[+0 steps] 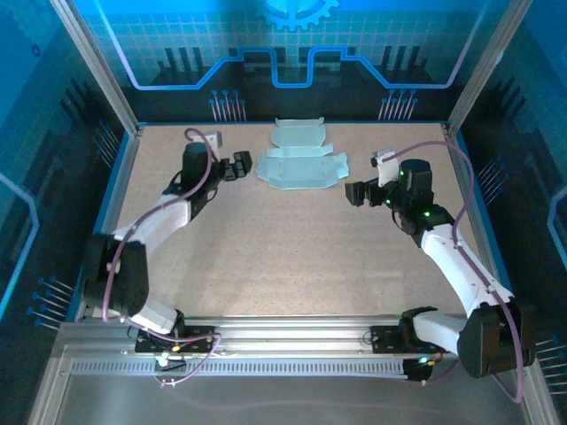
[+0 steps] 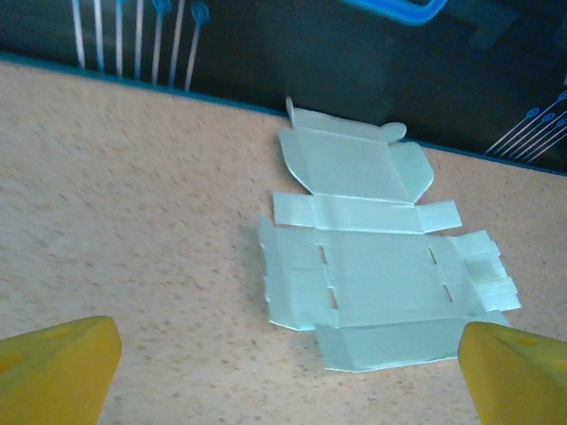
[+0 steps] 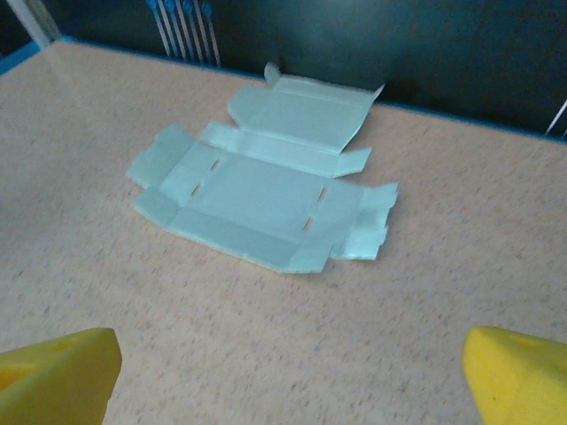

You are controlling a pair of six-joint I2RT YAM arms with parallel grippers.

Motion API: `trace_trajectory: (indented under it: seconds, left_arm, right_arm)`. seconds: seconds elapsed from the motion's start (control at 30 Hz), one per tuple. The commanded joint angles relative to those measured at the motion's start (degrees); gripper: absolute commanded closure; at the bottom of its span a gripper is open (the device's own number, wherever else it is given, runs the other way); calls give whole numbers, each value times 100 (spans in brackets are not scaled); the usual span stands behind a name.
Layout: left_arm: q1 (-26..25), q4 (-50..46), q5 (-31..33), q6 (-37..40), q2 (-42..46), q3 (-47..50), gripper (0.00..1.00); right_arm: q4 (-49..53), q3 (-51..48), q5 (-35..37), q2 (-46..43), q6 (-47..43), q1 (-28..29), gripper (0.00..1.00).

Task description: Fold the paper box

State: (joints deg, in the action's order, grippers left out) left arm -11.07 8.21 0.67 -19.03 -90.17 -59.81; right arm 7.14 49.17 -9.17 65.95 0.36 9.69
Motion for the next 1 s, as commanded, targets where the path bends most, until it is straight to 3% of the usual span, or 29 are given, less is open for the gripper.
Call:
trace_trajectory:
  seconds: [0.0,0.33,0.7,0.97]
  left_arm:
    - [-9,-1567,-389,-967,-773,-1012,1]
    - [-129,-3132,-902,-921,-2909,-3497,5]
    - [-132,-3899,-978,-703,-4306,-5189,34]
    - [-125,-4371,-971,-681,-4763,-5725,41]
  right_arm:
    - [528,306,-379,-174,-246,63,0]
    - [763,347,-1612,-294,-682,100,0]
    - [833,354,-1650,-263,-765,112,0]
    - [920,407,-1638,-261,-783,119,0]
